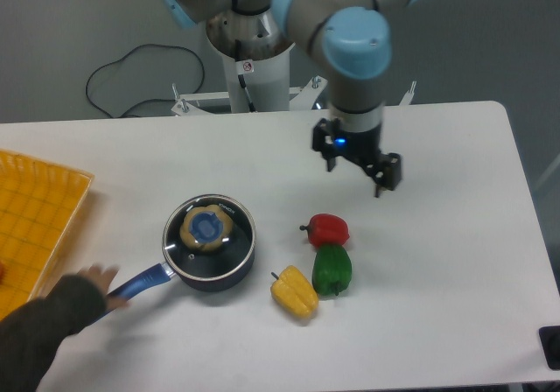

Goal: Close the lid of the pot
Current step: 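Open the gripper, release the lid knob and lift away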

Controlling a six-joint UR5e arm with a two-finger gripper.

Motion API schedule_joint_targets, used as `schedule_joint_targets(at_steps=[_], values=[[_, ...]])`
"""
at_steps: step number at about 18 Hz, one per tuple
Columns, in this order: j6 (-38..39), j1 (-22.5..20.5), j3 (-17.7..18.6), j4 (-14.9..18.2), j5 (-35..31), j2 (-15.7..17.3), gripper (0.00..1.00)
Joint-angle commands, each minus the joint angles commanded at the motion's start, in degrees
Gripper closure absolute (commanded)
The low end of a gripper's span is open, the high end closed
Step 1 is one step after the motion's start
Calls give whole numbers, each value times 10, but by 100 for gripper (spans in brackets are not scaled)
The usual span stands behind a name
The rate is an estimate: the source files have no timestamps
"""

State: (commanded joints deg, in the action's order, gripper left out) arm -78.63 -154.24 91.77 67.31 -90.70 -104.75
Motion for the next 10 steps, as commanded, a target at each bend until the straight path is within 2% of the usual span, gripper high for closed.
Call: schedule_joint_targets(at_steps=[3, 7, 10], values=[[-95, -16, -42, 34, 1, -40, 0], [-108, -22, -57, 32, -1, -76, 0], [-129, -33, -58, 31, 0, -79, 0]])
